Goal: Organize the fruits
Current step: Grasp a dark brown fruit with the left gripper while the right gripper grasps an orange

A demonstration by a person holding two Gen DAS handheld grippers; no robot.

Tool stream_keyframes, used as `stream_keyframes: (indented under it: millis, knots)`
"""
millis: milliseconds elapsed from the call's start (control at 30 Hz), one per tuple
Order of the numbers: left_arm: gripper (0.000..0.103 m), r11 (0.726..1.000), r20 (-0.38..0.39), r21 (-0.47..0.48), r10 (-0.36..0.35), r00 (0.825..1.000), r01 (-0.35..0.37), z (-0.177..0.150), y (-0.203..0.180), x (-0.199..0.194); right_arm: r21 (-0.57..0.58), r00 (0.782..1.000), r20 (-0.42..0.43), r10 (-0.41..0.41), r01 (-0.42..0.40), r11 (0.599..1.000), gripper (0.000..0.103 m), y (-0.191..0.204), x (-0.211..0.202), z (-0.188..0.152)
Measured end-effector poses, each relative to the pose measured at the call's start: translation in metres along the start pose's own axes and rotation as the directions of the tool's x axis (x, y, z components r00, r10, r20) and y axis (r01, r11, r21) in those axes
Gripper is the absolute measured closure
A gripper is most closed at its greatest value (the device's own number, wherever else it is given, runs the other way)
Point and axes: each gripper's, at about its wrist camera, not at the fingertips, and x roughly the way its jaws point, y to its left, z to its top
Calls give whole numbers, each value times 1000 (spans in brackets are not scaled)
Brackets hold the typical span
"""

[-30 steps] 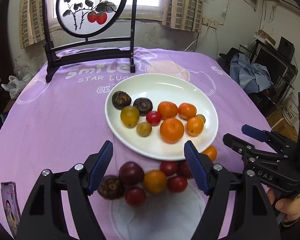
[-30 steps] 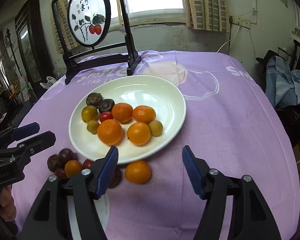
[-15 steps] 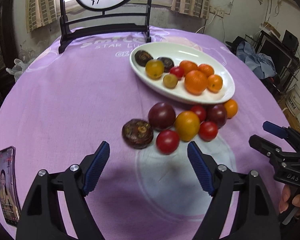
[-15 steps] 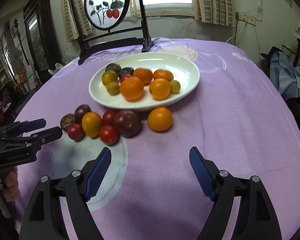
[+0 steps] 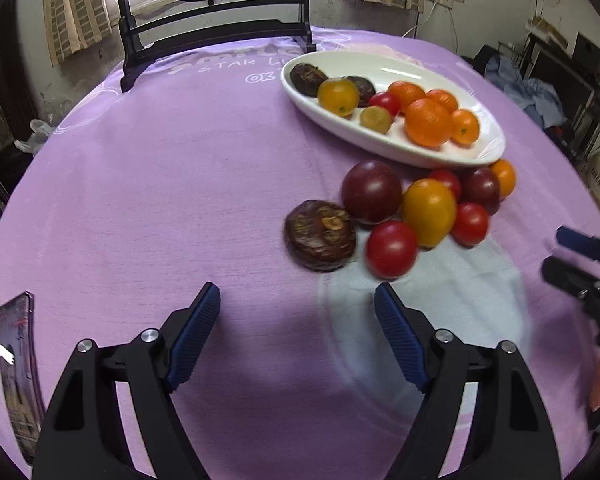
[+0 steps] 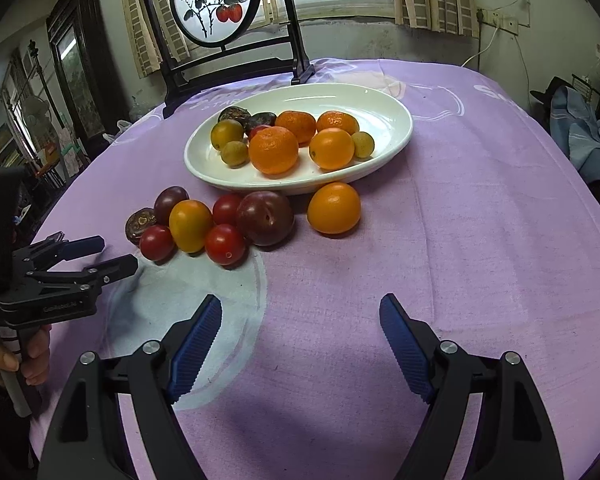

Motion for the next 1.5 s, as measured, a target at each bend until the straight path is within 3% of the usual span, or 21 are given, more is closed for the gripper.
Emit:
stream_keyframes:
  millis: [333, 367, 433, 533, 633, 833, 1000, 1500]
  knots:
    - [33, 1000, -18, 4, 2, 1000, -2, 25, 0, 21, -5, 1000, -7, 26, -26, 1000, 21, 3, 3, -1]
    - [36, 1000, -14, -2, -6, 1000, 6, 28, -1, 23, -1, 1000, -8, 28, -28, 1000, 21, 3, 4, -1]
    - [62, 1000, -7, -16, -14, 1000, 14, 33, 0, 24, 5, 1000, -9, 27, -27, 1000, 21, 2, 4, -1]
    - [63, 1000, -1, -17, -4, 1000, 4, 33, -2, 24, 14, 1000, -10, 23, -23, 1000, 21, 0, 4, 0]
    - [63, 998, -4, -57, -38, 999, 38, 29, 0, 16, 11, 1000, -12, 6, -6, 1000, 21, -1, 4, 2]
    - [62, 983, 89, -138, -112, 990, 124, 26, 1, -22, -27, 989, -67, -129, 128, 991, 21, -6, 21, 12]
    - [62, 977, 94, -139, -150, 984, 162, 19, -6, -21, -52, 980, -94, -174, 169, 984, 21, -13, 39, 18]
    - [62, 981, 69, -104, -160, 985, 166, 13, -9, -12, -186, 975, -91, -201, 181, 966, 20, -6, 60, 47]
